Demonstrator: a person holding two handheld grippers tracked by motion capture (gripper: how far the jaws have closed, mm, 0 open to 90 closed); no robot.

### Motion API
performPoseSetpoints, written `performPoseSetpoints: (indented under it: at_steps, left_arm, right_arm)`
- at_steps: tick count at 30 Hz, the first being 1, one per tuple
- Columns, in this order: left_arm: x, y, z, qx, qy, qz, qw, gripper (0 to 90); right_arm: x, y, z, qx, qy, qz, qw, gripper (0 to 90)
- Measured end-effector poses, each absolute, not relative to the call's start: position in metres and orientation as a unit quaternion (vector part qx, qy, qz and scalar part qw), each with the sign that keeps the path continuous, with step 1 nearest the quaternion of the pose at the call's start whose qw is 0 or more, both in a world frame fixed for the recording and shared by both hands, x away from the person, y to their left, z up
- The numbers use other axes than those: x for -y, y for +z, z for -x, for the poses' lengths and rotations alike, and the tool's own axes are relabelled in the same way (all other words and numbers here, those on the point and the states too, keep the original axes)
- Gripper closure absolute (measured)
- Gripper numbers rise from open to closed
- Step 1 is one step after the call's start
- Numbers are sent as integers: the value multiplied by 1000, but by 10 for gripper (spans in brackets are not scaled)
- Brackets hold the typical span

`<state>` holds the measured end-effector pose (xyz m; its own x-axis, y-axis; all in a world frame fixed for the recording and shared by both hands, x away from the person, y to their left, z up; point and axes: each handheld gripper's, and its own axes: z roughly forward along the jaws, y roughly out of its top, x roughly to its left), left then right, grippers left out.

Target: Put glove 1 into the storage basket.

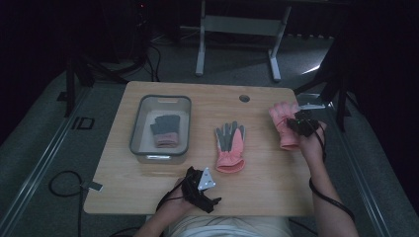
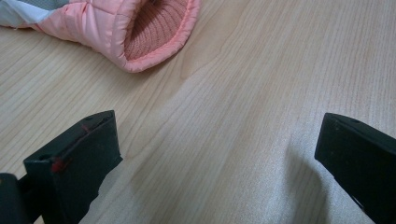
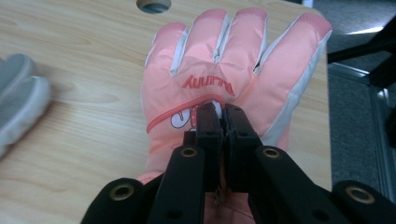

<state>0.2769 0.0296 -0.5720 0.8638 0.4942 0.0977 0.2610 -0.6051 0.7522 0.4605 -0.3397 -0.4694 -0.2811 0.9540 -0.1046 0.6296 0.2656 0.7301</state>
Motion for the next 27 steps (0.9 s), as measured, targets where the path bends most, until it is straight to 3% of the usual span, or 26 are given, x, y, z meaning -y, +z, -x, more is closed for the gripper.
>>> performPoseSetpoints:
  at_steps: [3,13,27]
  left_arm:
    - [-29,-572,-277,-214,151,-883,389,0]
    - [-30,-571,-276,-213,151,-883,389,0]
    - [-31,-571,-275,-208,150,-883,392,0]
  right_arm:
    - [333,-465,-446,-733,285,-547,288,862]
    - [305,-465,-393,-707,321,-574,259,862]
    - [301,-494,-385,-699,302,-594,261,860]
